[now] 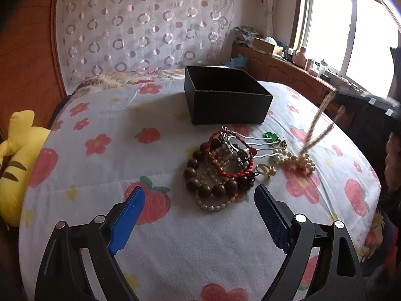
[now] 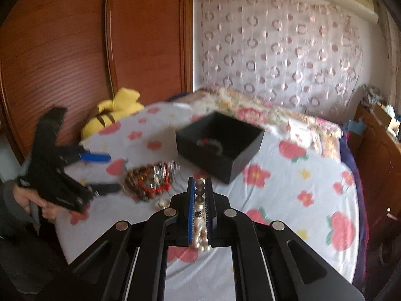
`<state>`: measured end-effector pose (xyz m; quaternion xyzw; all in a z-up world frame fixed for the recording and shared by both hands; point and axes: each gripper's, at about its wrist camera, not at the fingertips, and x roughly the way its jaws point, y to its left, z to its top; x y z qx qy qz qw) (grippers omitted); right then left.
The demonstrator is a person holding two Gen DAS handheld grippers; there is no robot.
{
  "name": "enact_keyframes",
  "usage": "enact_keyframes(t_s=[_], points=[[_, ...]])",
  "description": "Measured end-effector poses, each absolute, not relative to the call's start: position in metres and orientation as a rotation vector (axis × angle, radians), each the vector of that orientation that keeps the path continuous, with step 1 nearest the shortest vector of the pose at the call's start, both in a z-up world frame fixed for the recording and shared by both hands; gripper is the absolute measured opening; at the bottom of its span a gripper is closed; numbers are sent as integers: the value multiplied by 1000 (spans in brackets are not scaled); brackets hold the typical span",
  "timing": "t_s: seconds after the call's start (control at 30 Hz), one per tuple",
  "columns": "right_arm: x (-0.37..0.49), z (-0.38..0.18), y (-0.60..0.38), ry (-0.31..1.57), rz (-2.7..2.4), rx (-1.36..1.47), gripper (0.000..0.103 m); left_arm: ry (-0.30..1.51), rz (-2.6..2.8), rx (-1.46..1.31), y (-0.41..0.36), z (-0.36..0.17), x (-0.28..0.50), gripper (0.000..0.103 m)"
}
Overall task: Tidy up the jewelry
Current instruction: 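Grasp a pearl necklace with the right tool and lift it, then grasp the brown wooden bead bracelet with the left tool while the right tool holds the pearl necklace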
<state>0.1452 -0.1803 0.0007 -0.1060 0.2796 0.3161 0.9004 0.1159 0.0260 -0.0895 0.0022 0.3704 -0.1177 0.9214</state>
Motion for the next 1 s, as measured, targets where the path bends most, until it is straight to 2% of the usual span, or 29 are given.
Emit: enact_keyframes(t_s=[0.43, 0.67, 0.73, 0.83, 1.0], points=[[132, 75, -203, 380, 606, -196, 8, 761, -235, -4, 29, -90, 114, 85], [128, 87, -206, 350, 592, -224, 8, 746, -237, -28, 39, -85, 114, 85], [127, 83, -206, 356, 591, -228, 8, 755, -252, -30, 41, -84, 119, 72], [129, 76, -203, 372, 591, -235, 8, 792, -271, -36, 43, -87, 132, 59], [129, 67, -195, 389, 596, -238, 8, 866, -279, -20, 40, -96, 156, 44]])
